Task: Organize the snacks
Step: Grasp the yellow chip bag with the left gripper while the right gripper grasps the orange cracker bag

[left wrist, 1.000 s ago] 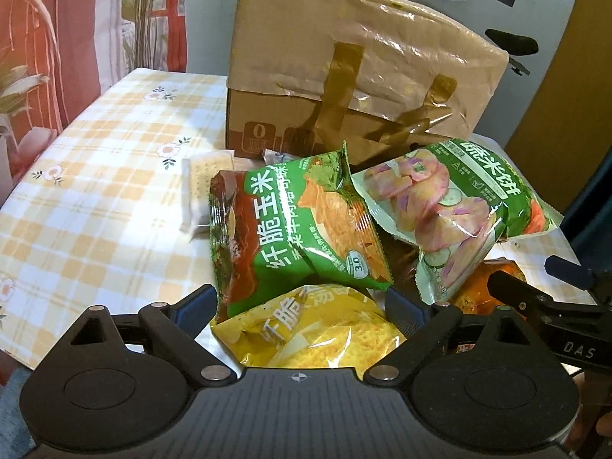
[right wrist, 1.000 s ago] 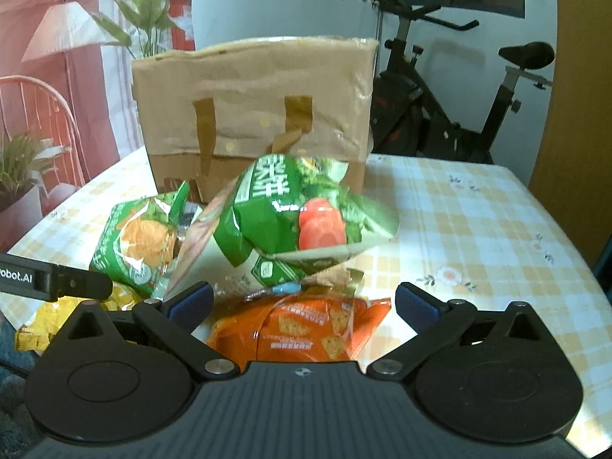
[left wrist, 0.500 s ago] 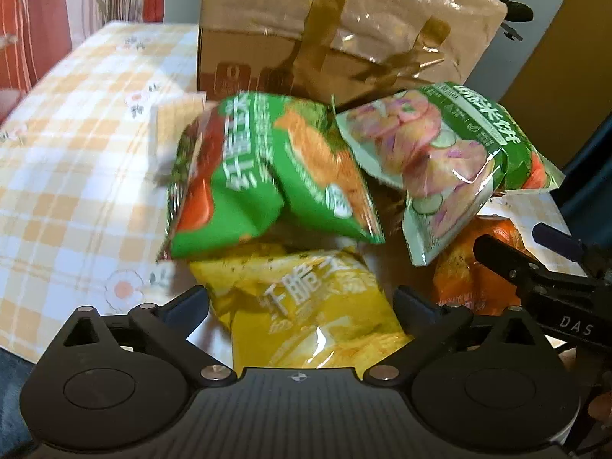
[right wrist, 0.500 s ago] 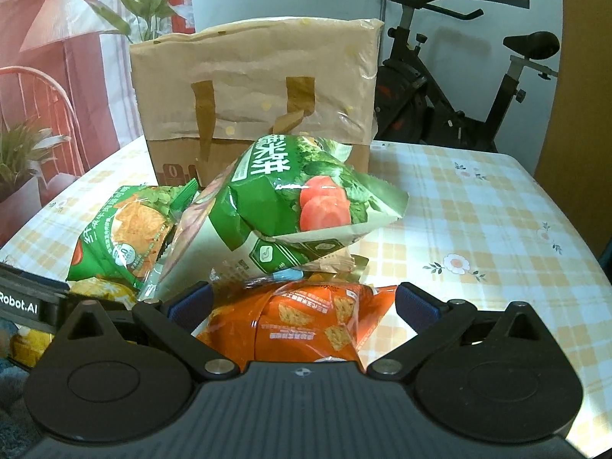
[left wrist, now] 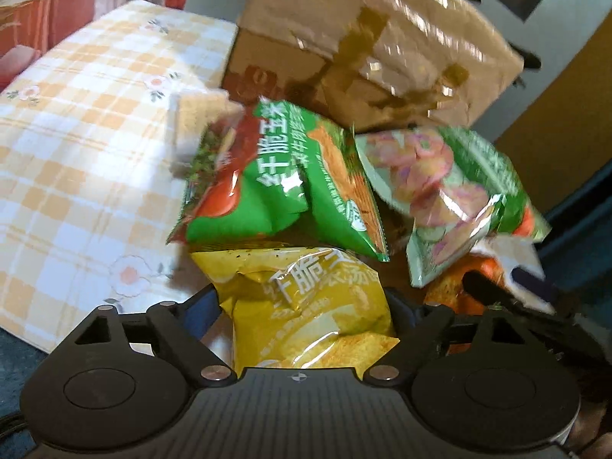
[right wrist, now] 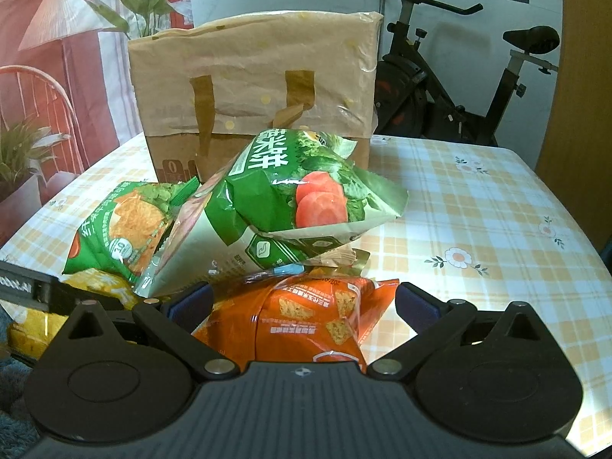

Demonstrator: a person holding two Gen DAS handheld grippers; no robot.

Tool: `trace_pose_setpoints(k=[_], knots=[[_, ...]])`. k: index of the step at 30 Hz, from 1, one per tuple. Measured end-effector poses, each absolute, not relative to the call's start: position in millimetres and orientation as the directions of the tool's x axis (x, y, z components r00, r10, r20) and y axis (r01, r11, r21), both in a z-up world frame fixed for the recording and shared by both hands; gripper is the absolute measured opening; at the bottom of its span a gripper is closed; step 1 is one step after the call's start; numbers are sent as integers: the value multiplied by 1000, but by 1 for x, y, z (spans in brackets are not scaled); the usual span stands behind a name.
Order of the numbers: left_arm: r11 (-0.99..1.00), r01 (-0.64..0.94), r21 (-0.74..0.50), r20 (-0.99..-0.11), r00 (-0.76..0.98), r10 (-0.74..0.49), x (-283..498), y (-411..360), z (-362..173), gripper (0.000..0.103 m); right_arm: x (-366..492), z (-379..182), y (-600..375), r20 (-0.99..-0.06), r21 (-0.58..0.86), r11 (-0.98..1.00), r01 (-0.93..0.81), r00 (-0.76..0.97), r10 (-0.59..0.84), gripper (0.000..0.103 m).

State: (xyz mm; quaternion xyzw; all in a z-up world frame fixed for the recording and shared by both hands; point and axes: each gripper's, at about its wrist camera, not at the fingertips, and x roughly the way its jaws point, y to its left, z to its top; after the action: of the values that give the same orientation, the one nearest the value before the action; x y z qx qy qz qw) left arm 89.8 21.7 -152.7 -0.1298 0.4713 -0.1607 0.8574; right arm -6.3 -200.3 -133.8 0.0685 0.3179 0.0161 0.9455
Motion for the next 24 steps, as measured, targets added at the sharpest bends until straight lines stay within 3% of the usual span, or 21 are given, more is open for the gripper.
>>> trace_pose_setpoints(k=[8,24], knots=[[929,107,-354,-718,606,-343,72,41,-121,90,-4,-137,-197,-609,149,989,11,789,83,103],[977,98,-190,-603,773,-195,48,36,-84,90,-3,-145,-201,-640,175,983,49,764,76,103]])
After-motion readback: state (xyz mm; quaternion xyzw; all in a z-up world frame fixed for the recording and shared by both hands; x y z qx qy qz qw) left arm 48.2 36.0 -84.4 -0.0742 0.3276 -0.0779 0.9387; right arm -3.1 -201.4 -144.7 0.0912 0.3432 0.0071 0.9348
